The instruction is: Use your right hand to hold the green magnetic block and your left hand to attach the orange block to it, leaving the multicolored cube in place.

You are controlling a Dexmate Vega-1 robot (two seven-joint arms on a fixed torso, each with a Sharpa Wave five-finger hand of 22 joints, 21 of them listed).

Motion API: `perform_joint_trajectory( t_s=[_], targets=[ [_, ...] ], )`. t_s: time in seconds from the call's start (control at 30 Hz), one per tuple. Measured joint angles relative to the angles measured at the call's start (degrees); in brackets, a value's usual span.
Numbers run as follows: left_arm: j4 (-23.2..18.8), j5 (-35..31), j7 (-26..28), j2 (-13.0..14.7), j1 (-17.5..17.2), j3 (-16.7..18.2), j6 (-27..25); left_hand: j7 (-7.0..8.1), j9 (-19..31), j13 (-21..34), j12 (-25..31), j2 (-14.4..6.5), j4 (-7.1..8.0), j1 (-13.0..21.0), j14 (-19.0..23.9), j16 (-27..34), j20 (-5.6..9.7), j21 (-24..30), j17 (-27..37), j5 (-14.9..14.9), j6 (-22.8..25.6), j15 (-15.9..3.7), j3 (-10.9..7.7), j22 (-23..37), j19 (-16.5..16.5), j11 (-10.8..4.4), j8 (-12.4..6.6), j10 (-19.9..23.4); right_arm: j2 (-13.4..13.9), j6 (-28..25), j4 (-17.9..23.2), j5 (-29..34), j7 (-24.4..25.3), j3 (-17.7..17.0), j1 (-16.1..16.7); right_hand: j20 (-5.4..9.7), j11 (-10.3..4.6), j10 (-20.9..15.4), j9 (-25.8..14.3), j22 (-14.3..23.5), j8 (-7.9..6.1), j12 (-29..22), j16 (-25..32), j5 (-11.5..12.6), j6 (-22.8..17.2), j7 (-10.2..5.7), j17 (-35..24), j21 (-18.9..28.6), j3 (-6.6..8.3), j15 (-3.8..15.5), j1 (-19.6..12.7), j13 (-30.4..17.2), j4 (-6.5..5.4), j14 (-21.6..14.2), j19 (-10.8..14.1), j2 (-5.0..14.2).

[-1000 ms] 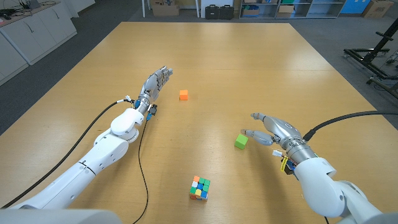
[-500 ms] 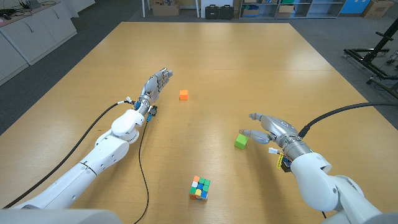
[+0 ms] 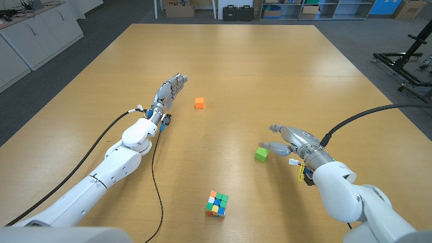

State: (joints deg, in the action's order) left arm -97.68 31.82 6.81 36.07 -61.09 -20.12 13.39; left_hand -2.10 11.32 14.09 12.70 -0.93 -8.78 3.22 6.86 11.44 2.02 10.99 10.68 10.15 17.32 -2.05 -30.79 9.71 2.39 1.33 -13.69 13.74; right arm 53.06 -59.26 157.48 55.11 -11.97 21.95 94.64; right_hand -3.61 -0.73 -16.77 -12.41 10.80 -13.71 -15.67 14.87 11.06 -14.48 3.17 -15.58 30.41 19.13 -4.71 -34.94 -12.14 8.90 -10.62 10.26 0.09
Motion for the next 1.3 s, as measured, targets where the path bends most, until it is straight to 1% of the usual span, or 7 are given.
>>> perform_joint_trajectory(
  t_s=[0.23, 0.3, 0.67, 0.73, 0.87, 1.07, 1.3],
  targets=[
    [-0.1, 0.0, 0.0, 0.2, 0.0, 0.1, 0.1, 0.0, 0.0, 0.0, 0.0, 0.0, -0.05, 0.0, 0.0, 0.0, 0.0, 0.0, 0.0, 0.0, 0.0, 0.0, -0.05, 0.0, 0.0, 0.0, 0.4, 0.0, 1.7, -3.8, -0.2, 3.3, -3.5, 4.1, -3.5, 0.0, -0.31, 0.3, 0.0, 0.0, 0.1, 0.0, 0.0, 0.0, 0.1, -0.09, 0.0, 0.0, 0.0, -0.01, 0.0, 0.0, 0.0, 0.2, 0.0, 0.0],
    [-0.3, 0.0, 0.0, 0.3, 0.0, 0.2, 0.1, 0.0, 0.0, 0.0, 0.0, 0.0, -0.16, 0.0, 0.0, 0.0, 0.0, 0.0, 0.0, 0.0, 0.0, 0.0, -0.16, 0.0, 0.0, 0.0, 0.4, 0.0, 2.1, -4.6, -0.3, 3.9, -4.5, 4.8, -4.2, 0.0, -0.31, 0.3, 0.0, 0.0, 0.44, 0.0, -0.3, 0.0, 0.1, -0.09, 0.0, 0.0, 0.0, -0.01, 0.0, 0.0, 0.0, 0.2, 0.0, 0.0],
    [-1.4, 0.0, 0.1, 0.8, -0.2, 0.5, -0.1, -0.01, 0.0, 0.0, 0.0, 0.0, -0.16, 0.0, 0.0, 0.0, 0.0, 0.0, 0.0, 0.0, 0.0, 0.0, -0.16, 0.0, 0.0, 0.0, 0.4, 0.0, 4.0, -8.4, -0.8, 7.7, -10.8, 9.3, -9.0, -0.31, -0.31, 0.3, 0.0, 0.0, 0.44, 0.0, -0.3, 0.0, 0.1, -0.09, -0.1, 0.0, 0.0, 0.0, 0.0, -0.3, 0.0, 0.2, -0.3, 0.0],
    [-1.5, 0.0, 0.1, 0.8, -0.2, 0.5, -0.2, -0.01, 0.0, -0.1, 0.0, 0.0, -0.16, 0.0, 0.0, 0.0, 0.0, 0.0, 0.0, 0.0, 0.0, 0.0, -0.16, 0.0, 0.0, 0.0, 0.4, 0.0, 4.3, -8.8, -1.2, 8.9, -12.3, 11.0, -10.6, -0.31, -0.31, 0.3, 0.0, 0.0, 0.44, 0.0, -0.3, 0.0, 0.1, -0.09, -0.3, 0.0, 0.0, 0.0, 0.0, -0.3, 0.0, 0.2, -0.3, 0.0],
    [-1.5, -0.1, 0.1, 0.8, -0.3, 0.5, -0.2, 0.13, 0.0, -0.3, 0.0, 0.0, -0.16, 0.0, 0.0, 0.0, 0.0, 0.0, 0.0, 0.0, 0.1, 0.0, -0.16, 0.0, 0.0, 0.0, 0.4, 0.0, 4.4, -9.3, -1.7, 10.8, -15.1, 12.6, -12.4, -0.68, -0.33, 0.3, 0.0, 0.0, 0.44, 0.0, -0.1, 0.0, 0.1, -0.09, -0.3, 0.0, -0.24, 0.52, 0.0, -0.3, -0.24, -0.4, 0.2, 0.0],
    [-1.6, -0.2, 0.1, 0.8, -0.6, 0.5, -0.1, 0.19, 0.0, -0.3, 0.0, 0.0, -0.16, 0.0, 0.0, 0.0, 0.0, 0.0, 0.0, 0.0, 0.2, 0.0, -0.16, 0.0, 0.0, 0.0, 0.4, 0.0, 4.1, -9.1, -2.5, 13.4, -19.1, 13.8, -14.0, -0.69, -0.94, -0.3, 0.0, 0.0, 0.44, -0.2, 0.0, 0.0, 0.4, -0.4, -0.3, 0.0, -0.24, 0.61, 0.0, -0.3, -0.24, -0.9, 0.7, 0.0],
    [-1.6, -0.2, 0.1, 0.7, -0.9, 0.5, 0.4, 0.19, 0.0, -0.3, 0.0, 0.0, -0.16, 0.0, 0.0, 0.0, 0.0, 0.0, 0.0, 0.0, 0.2, 0.0, -0.16, 0.0, 0.0, 0.0, 0.4, 0.6, 2.3, -7.2, -4.2, 16.4, -22.9, 14.9, -15.8, -0.49, -1.55, -1.0, -0.3, 0.0, 0.44, -0.2, 0.0, 0.0, 0.1, -0.7, -0.3, 0.0, -0.24, 0.92, 0.0, -0.3, -0.24, -1.2, 1.0, 0.0]
  ],
)
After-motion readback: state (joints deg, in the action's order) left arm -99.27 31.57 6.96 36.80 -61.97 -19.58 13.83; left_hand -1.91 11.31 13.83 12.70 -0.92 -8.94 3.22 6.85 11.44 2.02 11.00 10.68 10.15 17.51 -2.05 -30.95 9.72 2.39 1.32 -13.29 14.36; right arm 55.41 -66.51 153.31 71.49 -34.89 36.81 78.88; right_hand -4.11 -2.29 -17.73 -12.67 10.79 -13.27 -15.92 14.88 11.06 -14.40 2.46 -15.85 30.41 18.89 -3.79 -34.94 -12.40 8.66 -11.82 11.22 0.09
